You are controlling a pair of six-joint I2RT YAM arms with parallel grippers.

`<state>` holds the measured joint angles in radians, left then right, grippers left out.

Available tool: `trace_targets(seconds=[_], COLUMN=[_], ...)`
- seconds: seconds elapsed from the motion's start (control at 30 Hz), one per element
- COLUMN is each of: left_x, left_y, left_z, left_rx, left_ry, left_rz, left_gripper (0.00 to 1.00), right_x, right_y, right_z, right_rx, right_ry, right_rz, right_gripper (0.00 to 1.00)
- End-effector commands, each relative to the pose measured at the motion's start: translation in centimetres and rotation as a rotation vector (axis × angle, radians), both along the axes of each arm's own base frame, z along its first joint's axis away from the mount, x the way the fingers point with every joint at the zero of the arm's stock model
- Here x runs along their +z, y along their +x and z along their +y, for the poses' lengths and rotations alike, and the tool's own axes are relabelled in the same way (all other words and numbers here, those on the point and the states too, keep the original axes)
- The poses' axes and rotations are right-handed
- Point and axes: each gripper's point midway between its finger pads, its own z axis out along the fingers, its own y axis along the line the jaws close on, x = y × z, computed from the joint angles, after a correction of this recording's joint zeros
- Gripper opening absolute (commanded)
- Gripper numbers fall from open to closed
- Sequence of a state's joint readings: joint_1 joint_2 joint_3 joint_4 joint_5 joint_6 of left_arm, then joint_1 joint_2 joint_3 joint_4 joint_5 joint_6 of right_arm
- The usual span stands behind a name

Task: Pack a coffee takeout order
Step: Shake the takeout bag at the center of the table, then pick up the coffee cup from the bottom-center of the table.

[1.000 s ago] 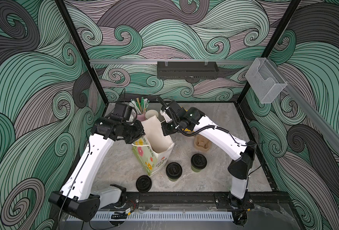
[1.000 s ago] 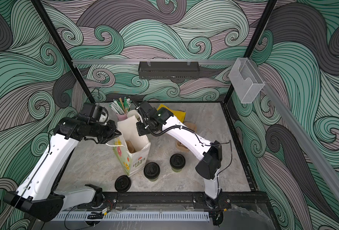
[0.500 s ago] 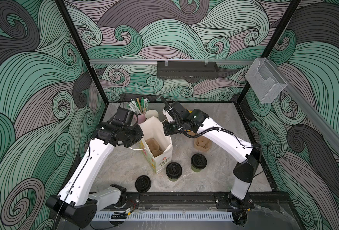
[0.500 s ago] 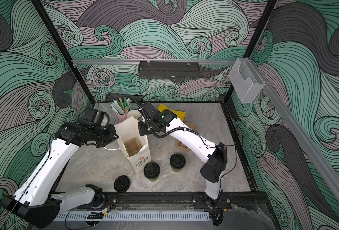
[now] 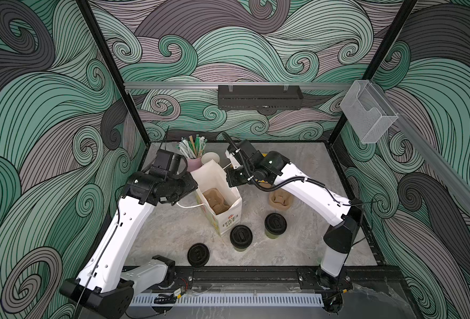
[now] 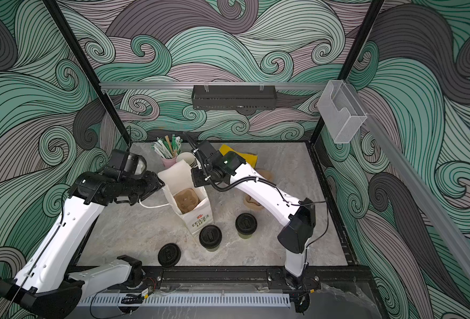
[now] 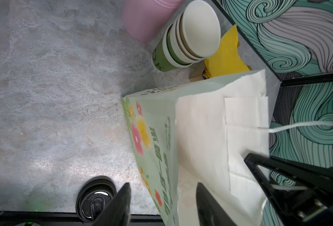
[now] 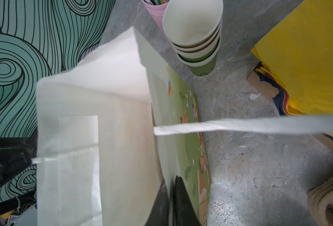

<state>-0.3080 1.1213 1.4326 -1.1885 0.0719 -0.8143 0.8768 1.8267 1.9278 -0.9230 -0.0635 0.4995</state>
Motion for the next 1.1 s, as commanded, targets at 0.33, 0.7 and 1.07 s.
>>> trace_targets(seconds=[0.33,0.7,1.07], left_x=[4.4,7.5,6.2], left_y=[-0.8,-3.1,-8.5], left_z=[1.0,4.8,5.3], left_rx=[-0.002,0.174,0.143], left_ry=[-0.038,0.008,-0.017], left_rz=[-0.175,-0.277,-0.228], left_gripper=[0.96,0.99,0.99], right_x=[3.2,9.3,6.8], right_y=[0.0,-1.4,-9.1], right_z=[-1.1,-4.5,-13.3], right_rx=[-0.008,-0.008,-0.132], right_ry=[0.027,0.076,-0.108], right_rz=[-0.058,-0.220,-0.190], right_gripper=[0.74,0.97,0.80])
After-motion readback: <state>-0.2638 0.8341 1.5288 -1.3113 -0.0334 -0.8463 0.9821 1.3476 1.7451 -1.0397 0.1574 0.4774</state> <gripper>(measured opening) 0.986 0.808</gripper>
